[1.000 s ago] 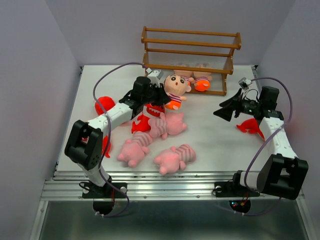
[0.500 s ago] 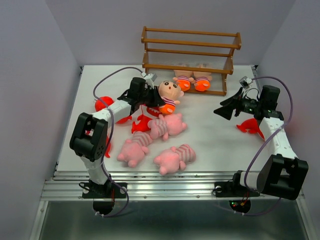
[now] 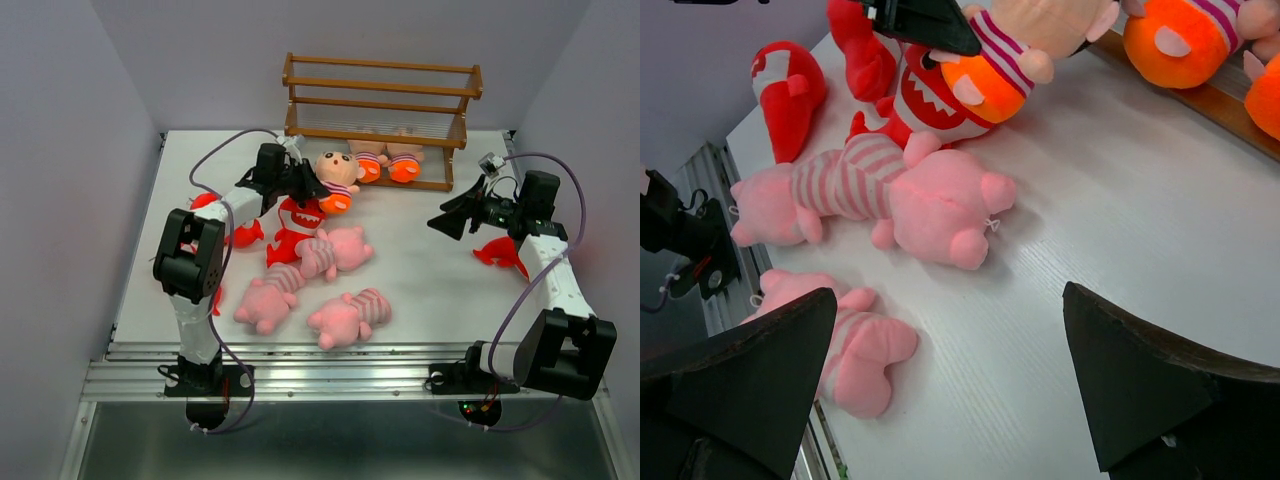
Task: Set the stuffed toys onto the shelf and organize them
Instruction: Place the stuffed toy onto shelf
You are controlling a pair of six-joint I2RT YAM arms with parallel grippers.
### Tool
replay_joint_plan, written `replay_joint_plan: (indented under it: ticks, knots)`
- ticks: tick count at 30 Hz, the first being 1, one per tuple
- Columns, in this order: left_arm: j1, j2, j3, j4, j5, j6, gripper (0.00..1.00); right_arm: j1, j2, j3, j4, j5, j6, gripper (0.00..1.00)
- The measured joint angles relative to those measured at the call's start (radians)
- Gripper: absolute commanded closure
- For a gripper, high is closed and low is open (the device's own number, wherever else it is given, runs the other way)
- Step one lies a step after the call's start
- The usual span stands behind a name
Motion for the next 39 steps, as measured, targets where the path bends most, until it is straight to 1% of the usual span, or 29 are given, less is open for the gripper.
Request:
replay_joint_plan:
  ticks: [8,14,21,25,31,39]
  knots:
    - [0.051,0.002,-0.006,0.113,0.071,-0.092,1.0,0.0,0.0,0.0,0.0,0.0,0.0,0.0]
    - [0.078,0.023,-0.006,0.157,0.098,-0.131,1.0,0.0,0.0,0.0,0.0,0.0,0.0,0.0]
    - [0.095,0.115,0.016,0.158,0.107,-0.17,1.0,0.0,0.0,0.0,0.0,0.0,0.0,0.0]
    - [0.101,0.125,0.026,0.157,0.109,-0.175,1.0,0.0,0.0,0.0,0.0,0.0,0.0,0.0]
    - [0.115,0.155,0.099,0.158,0.115,-0.182,1.0,0.0,0.0,0.0,0.0,0.0,0.0,0.0]
    - [0.136,0.248,0.216,0.157,0.128,-0.218,1.0,0.0,0.002,0.0,0.0,0.0,0.0,0.0]
